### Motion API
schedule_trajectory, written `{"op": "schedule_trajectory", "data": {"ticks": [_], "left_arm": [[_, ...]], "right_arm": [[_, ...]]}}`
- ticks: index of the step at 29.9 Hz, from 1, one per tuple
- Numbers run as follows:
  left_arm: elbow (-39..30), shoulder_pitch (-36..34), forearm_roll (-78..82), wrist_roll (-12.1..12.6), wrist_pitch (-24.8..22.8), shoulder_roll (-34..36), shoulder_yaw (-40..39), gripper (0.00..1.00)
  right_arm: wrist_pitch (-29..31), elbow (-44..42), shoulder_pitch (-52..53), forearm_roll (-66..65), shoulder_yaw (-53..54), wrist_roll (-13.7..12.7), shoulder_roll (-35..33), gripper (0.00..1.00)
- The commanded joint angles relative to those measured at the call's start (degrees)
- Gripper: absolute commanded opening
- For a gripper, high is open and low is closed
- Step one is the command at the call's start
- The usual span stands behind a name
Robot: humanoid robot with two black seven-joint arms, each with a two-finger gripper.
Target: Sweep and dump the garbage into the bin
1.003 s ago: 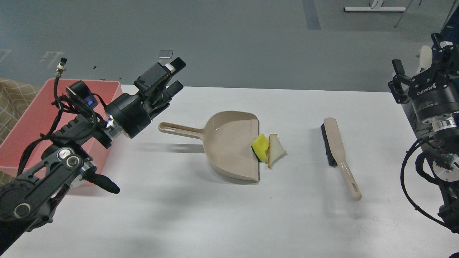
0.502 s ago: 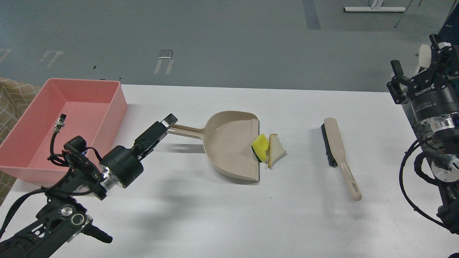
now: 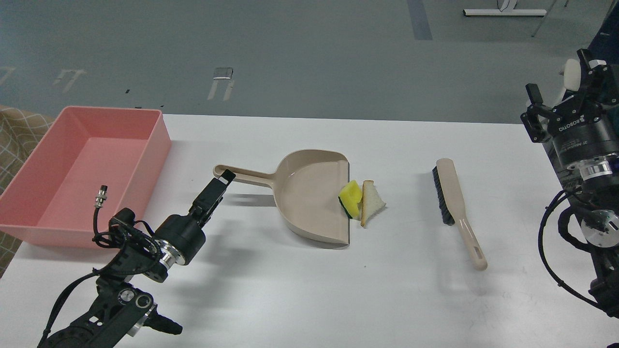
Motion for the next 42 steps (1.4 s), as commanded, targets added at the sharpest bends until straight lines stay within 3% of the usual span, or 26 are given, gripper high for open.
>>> {"op": "schedule_trajectory", "data": {"ticks": [1, 9, 20, 32, 42], "left_arm": [[4.06, -0.96, -0.09, -0.22, 0.4, -2.17, -0.03, 0.98], [9.34, -5.53, -0.09, -0.31, 1.19, -5.77, 0.84, 0.98], [16.72, -10.98, -0.18, -0.75, 6.46, -9.37, 4.45, 0.98], [19.8, -13.0, -0.36, -0.75, 8.49, -10.43, 4.45, 0.93], [20.86, -13.7, -0.53, -0.58, 8.93, -10.87, 4.45, 0.66]], "right_arm": [[0.02, 0.0, -0.02, 0.0, 0.01, -0.05, 0.08, 1.0], [-0.07, -0.08, -0.2, -0.09, -0.08, 0.04, 0.16, 1.0], [-0.15, -0.26, -0.38, -0.09, -0.08, 0.04, 0.08, 1.0], [-0.15, -0.26, -0.64, -0.09, -0.08, 0.04, 0.16, 1.0], [-0.15, -0.26, -0.73, -0.09, 0.0, 0.04, 0.16, 1.0]]}}
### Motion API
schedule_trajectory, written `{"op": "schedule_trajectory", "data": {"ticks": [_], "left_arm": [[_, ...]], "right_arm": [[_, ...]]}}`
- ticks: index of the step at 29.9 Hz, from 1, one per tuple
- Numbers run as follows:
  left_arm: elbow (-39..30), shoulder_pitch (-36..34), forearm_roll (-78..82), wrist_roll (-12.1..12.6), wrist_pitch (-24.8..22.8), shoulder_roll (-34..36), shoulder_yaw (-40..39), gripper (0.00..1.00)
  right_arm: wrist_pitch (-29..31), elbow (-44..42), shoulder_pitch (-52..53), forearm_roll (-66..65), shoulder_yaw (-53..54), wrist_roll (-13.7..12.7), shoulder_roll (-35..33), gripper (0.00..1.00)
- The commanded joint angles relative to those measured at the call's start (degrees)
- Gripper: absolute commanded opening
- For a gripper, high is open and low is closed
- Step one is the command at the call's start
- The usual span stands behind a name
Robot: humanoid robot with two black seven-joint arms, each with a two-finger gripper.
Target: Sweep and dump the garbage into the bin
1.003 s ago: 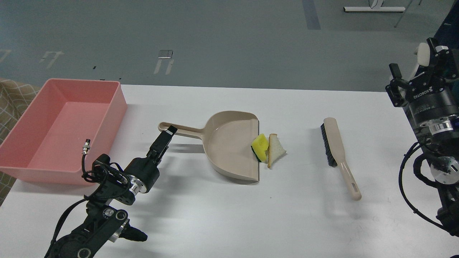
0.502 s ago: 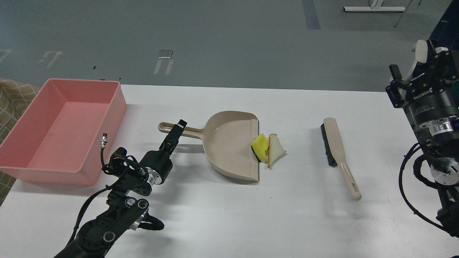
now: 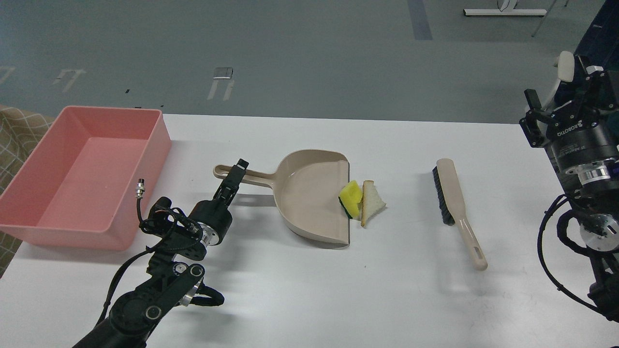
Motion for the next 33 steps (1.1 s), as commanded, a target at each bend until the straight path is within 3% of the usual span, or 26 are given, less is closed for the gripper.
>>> {"op": "schedule_trajectory", "data": {"ticks": [1, 7, 15, 16, 18, 29, 33], "left_arm": [[0.15, -0.49, 0.0, 0.18, 0.02, -0.01, 0.0, 0.65], [0.15, -0.84, -0.09, 0.44, 0.02, -0.01, 0.0, 0.55], [0.06, -0.93, -0.09, 0.53, 0.02, -0.01, 0.08, 0.21], [0.06, -0.93, -0.09, 0.53, 0.02, -0.01, 0.08, 0.21], [0.06, -1.01, 0.0, 0.7, 0.02, -0.01, 0.08, 0.0], [-0.11, -2.51, -0.44, 2.28, 0.9, 0.17, 2.02, 0.0], [-0.64, -2.42, -0.35, 2.2, 1.25, 0.08, 2.02, 0.0]], "right_arm": [[0.0, 0.0, 0.0, 0.0, 0.05, 0.0, 0.0, 1.0], [0.0, 0.09, 0.0, 0.0, -0.03, 0.0, 0.0, 1.0], [0.0, 0.18, 0.0, -0.09, -0.12, 0.0, -0.09, 1.0], [0.0, 0.18, 0.0, -0.09, -0.12, 0.0, -0.09, 1.0], [0.0, 0.18, 0.0, 0.0, -0.21, 0.0, -0.09, 1.0], [-0.09, 0.44, 0.09, -0.53, -0.74, -0.18, -0.96, 1.0], [0.0, 0.97, 0.26, -0.79, -4.5, -2.2, -6.05, 1.0]]}}
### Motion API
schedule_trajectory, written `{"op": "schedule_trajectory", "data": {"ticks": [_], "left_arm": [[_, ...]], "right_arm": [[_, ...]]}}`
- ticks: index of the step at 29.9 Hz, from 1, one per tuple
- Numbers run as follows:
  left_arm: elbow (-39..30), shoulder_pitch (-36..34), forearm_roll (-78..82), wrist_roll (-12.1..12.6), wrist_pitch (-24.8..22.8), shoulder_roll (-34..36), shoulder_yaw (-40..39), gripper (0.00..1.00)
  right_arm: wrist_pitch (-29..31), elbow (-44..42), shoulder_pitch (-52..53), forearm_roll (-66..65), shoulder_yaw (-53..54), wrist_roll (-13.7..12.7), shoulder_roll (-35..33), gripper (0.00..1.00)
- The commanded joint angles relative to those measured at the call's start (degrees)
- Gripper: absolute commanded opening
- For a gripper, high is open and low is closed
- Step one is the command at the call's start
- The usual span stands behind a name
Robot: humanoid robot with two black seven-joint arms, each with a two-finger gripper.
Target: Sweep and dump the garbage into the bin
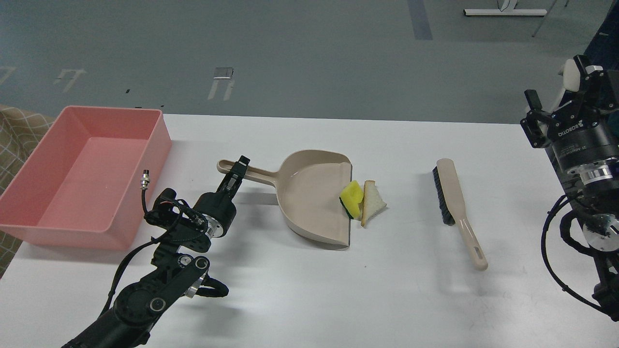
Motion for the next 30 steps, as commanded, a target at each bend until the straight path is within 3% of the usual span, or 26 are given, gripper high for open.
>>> {"op": "schedule_trajectory", "data": {"ticks": [1, 9, 13, 19, 30], "left_arm": [[-0.48, 0.06, 0.03, -0.04, 0.42, -0.02, -0.01, 0.0], [-0.48, -0.38, 0.03, -0.3, 1.57, 0.06, -0.01, 0.0], [-0.57, -0.55, 0.12, -0.39, 1.57, 0.06, -0.01, 0.0], [-0.57, -1.08, 0.12, -0.39, 1.57, -0.02, -0.01, 0.0], [-0.74, -1.17, 0.2, -0.39, 1.57, -0.11, -0.01, 0.0]], "right_arm": [[0.08, 1.29, 0.44, -0.13, -5.33, -1.51, -5.82, 1.0], [-0.27, 10.17, 0.1, -2.23, -17.56, -2.74, -21.74, 1.0], [-1.41, 17.28, -0.26, -9.42, -24.41, -4.76, -31.22, 1.0], [-1.5, 25.98, -3.67, -19.96, -28.64, -5.03, -40.89, 1.0], [-0.98, 31.1, -10.63, -37.82, -29.18, -4.94, -43.73, 1.0]]}}
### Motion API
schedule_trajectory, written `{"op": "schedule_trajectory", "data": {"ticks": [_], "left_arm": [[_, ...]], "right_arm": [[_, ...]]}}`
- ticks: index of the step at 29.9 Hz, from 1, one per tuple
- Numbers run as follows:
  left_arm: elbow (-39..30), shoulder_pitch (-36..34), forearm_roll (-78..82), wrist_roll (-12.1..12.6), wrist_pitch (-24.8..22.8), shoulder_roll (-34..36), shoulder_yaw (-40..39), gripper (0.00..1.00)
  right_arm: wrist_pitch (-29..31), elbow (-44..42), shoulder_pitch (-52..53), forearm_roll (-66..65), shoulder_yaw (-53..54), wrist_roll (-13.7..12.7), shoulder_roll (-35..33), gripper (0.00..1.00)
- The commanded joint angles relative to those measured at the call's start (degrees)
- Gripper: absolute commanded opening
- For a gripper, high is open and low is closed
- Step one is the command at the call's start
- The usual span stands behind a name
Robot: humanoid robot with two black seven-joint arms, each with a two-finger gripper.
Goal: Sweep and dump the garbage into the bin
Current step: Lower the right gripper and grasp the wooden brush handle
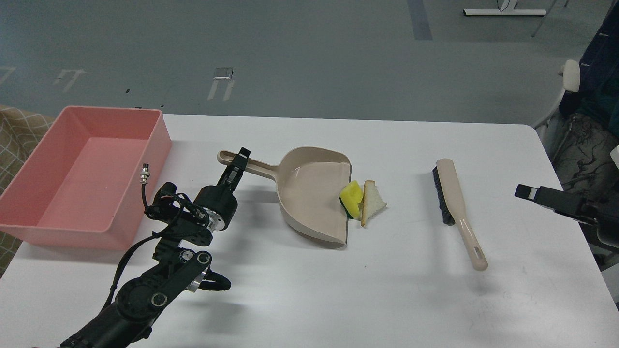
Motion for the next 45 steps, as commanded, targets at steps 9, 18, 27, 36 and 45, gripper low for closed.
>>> {"op": "schedule_trajectory", "data": {"ticks": [9, 18, 27, 36, 45], "left_arm": [[-0.39, 0.05, 0.09, 0.0, 0.07, -0.35, 0.0, 0.0], [-0.3, -0.04, 0.0, 0.0, 0.42, -1.05, 0.0, 0.0], [-0.3, 0.05, 0.0, 0.0, 0.51, -1.41, 0.0, 0.0], [-0.39, 0.05, 0.0, 0.0, 0.69, -1.49, 0.0, 0.0], [-0.39, -0.04, 0.0, 0.0, 0.69, -1.49, 0.0, 0.0]], "right_arm": [[0.47, 0.37, -0.82, -3.3, -3.84, -2.07, 1.67, 1.0], [0.47, 1.25, -0.74, -3.04, -4.2, -4.97, 8.0, 1.0], [0.56, 1.33, -0.56, -3.12, -4.72, -8.31, 9.85, 0.99], [0.47, 1.33, -0.38, -3.39, -6.13, -9.89, 12.22, 0.69], [0.56, 2.04, -0.3, -3.21, -6.13, -10.77, 13.8, 0.61]]}}
